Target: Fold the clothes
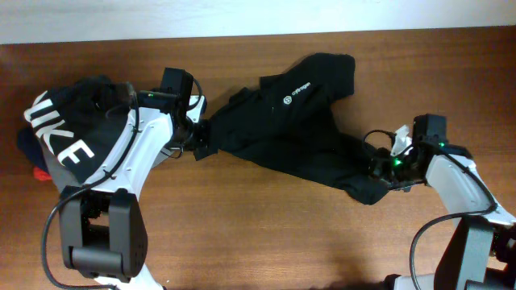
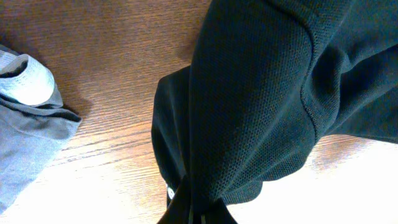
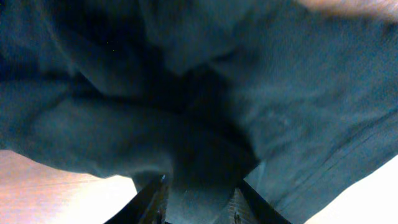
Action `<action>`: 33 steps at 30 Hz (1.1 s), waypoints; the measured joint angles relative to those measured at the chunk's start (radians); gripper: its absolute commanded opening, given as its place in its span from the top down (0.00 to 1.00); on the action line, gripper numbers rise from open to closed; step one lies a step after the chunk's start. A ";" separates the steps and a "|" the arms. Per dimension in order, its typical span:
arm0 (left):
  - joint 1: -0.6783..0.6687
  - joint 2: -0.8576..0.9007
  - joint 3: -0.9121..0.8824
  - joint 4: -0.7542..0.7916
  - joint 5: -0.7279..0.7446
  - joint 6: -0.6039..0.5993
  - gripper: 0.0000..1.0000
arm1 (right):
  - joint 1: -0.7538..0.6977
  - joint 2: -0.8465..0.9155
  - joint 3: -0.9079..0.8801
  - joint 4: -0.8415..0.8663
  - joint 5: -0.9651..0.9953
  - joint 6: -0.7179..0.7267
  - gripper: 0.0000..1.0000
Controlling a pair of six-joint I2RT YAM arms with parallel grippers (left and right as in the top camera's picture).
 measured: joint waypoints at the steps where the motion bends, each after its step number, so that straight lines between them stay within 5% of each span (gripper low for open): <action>1: 0.000 0.000 0.000 0.000 0.000 0.000 0.99 | -0.004 0.000 0.003 -0.003 -0.015 -0.013 0.62; 17: 0.000 0.000 0.000 0.000 0.000 0.000 0.99 | -0.002 0.000 0.003 -0.244 -0.231 -0.092 0.53; 33: 0.000 0.000 0.000 0.000 0.000 0.000 0.99 | 0.037 0.000 -0.078 -0.071 -0.138 0.105 0.66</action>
